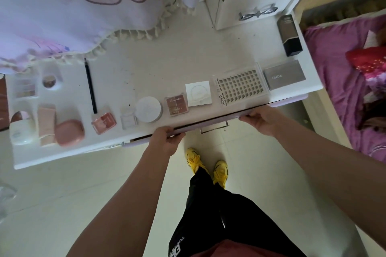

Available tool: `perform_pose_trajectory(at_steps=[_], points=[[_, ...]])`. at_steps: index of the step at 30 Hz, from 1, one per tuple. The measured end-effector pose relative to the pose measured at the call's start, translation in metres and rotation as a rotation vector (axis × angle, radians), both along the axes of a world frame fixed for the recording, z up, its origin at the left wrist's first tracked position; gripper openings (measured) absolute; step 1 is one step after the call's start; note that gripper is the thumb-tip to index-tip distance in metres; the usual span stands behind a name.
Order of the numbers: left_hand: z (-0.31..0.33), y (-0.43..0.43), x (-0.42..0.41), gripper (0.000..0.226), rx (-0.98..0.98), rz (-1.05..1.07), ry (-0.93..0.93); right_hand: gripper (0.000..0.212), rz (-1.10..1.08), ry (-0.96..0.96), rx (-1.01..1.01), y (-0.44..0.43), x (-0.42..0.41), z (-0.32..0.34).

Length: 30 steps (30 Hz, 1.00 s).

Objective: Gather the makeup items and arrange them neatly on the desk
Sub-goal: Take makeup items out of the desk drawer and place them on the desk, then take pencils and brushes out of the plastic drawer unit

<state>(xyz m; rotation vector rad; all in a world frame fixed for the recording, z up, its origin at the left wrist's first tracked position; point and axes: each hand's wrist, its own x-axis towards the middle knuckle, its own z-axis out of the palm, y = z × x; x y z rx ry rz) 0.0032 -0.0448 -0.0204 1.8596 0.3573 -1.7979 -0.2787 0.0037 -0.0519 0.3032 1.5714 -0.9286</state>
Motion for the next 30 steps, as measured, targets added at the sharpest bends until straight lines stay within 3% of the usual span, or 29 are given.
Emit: perform_pose_trajectory(at_steps=[3, 7, 12, 16, 20, 25, 30], points=[[-0.005, -0.006, 0.004, 0.008, -0.059, -0.078, 0.012, 0.047, -0.006, -0.01, -0.004, -0.002, 0.003, 0.0], [-0.012, 0.001, 0.012, 0.013, -0.133, -0.081, 0.082, 0.029, 0.185, 0.028, 0.026, 0.008, 0.008, 0.005], [0.0, 0.017, 0.026, 0.007, -0.191, -0.563, -0.194, 0.009, 0.877, 0.343, 0.09, 0.007, 0.044, 0.032], [0.023, 0.03, 0.058, 0.025, -0.307, -0.944, -0.431, 0.021, 1.499, 0.681, -0.121, -0.008, 0.085, 0.058], [0.06, 0.048, 0.097, 0.03, -0.366, -1.214, -0.731, 0.025, 1.904, 0.921, -0.335, -0.028, 0.129, 0.094], [0.111, 0.084, 0.139, 0.034, -0.327, -1.13, -0.979, 0.032, 2.221, 1.092, -0.649, -0.05, 0.187, 0.13], [0.175, 0.166, 0.178, 0.032, -0.243, -0.865, -1.188, 0.033, 2.416, 1.167, -1.08, -0.031, 0.27, 0.177]])
